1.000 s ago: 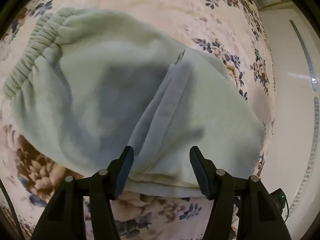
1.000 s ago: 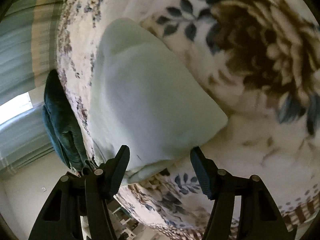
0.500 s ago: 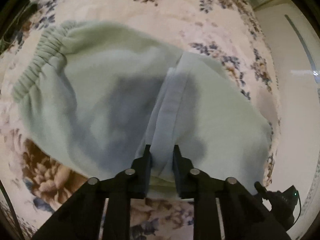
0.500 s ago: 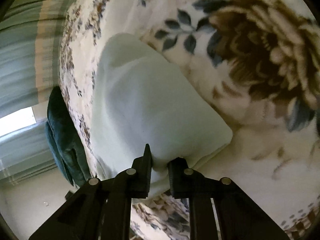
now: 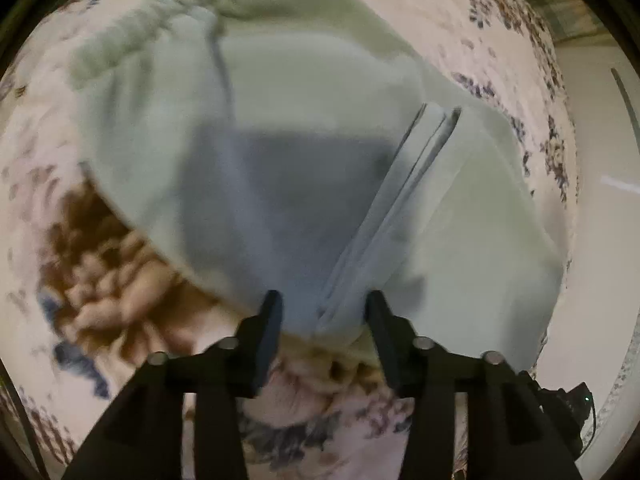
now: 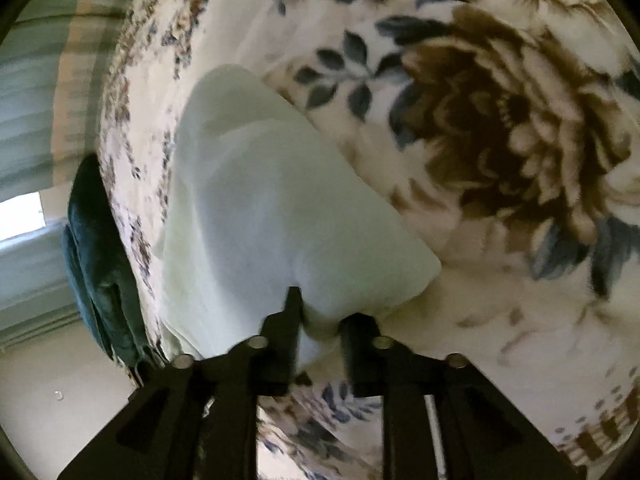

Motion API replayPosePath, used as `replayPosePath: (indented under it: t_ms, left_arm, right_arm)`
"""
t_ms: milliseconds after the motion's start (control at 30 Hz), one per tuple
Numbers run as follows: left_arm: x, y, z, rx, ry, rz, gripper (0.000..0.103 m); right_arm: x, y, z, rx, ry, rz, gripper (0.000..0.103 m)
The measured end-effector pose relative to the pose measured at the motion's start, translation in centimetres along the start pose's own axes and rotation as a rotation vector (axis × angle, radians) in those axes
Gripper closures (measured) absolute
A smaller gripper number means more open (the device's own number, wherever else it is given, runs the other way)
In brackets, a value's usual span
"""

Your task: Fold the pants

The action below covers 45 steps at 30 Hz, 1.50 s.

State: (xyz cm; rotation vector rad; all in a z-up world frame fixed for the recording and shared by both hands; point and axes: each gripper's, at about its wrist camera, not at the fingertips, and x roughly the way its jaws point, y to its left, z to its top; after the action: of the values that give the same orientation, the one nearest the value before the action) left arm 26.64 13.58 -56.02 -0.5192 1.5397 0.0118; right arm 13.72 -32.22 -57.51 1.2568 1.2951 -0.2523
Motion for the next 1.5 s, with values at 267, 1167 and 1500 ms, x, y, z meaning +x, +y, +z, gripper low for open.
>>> replayPosePath:
  t_ms: [267, 1167, 1500]
  left_arm:
    - [-4.5, -4.7, 0.8, 0.164, -0.148, 0.119, 0.040]
    - [-5.7, 12.0, 3.7, -0.064, -0.247, 0.228, 0.002]
    - [-5.1, 14.8, 4.3, -0.149, -0.216, 0.161, 0.003]
  right_arm:
    - [-3.7, 6.5, -0.9, -0.361, -0.074, -0.267, 0.027]
    - [6.0, 18.6, -9.7, -0.741, -0.207, -0.607, 0.002]
    - [9.8, 13.1, -12.6, -0.326, 0.077, -0.188, 0.002]
